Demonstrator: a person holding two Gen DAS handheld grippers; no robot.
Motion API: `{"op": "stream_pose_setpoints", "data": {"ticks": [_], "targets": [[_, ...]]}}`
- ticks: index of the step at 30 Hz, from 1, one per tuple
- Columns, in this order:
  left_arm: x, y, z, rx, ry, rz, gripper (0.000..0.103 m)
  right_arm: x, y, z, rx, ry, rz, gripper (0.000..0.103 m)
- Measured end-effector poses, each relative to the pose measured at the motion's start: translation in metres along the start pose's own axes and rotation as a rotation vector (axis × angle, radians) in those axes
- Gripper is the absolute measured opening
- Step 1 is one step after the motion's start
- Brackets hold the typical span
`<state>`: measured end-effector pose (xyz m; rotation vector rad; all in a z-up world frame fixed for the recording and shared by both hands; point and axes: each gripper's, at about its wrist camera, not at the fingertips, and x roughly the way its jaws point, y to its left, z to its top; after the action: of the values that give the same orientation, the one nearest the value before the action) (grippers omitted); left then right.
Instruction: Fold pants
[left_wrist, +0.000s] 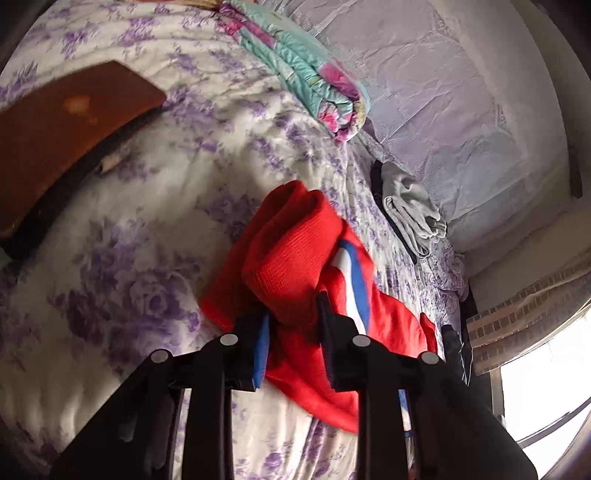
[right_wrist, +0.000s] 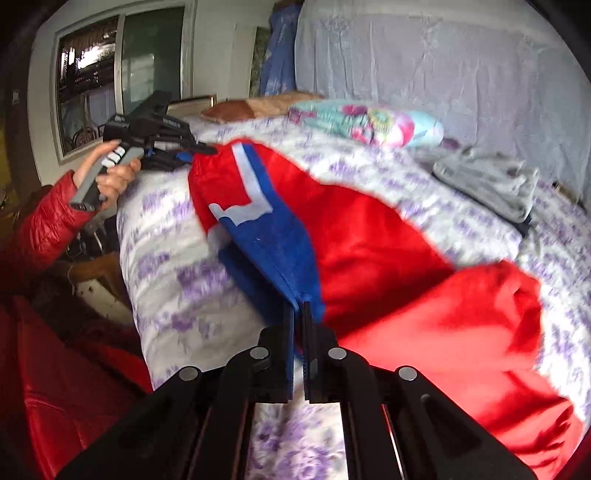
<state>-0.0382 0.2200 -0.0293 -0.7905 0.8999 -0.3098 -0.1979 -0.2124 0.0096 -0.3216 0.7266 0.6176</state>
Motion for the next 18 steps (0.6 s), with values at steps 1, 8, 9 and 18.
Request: {"op": "stream_pose_setpoints", "data": {"ticks": [1,8,9,18], "targets": [[-0.003,0.004,-0.001,-0.013,-0.006,-0.028,0.023,0.007,-0.001,-0.004,0.016,0.017,0.007,0.004],[-0.047,-0.023,-0.008,0.095,-0.164,0.116,0.036,0.013,-0.01,-0.007,0.097,0.032,0.074,0.005],[-0.051,-0.033,-0.011,0.14,-0.18,0.125,0.036,0.013,-0.01,-0.008,0.096,0.032,0.074,0.005],[0.041,-0.099,-0.038,0.38,0.051,-0.008,0.079,0.007,-0.016,-0.009,0.158,0.019,0.119,0.02]]}}
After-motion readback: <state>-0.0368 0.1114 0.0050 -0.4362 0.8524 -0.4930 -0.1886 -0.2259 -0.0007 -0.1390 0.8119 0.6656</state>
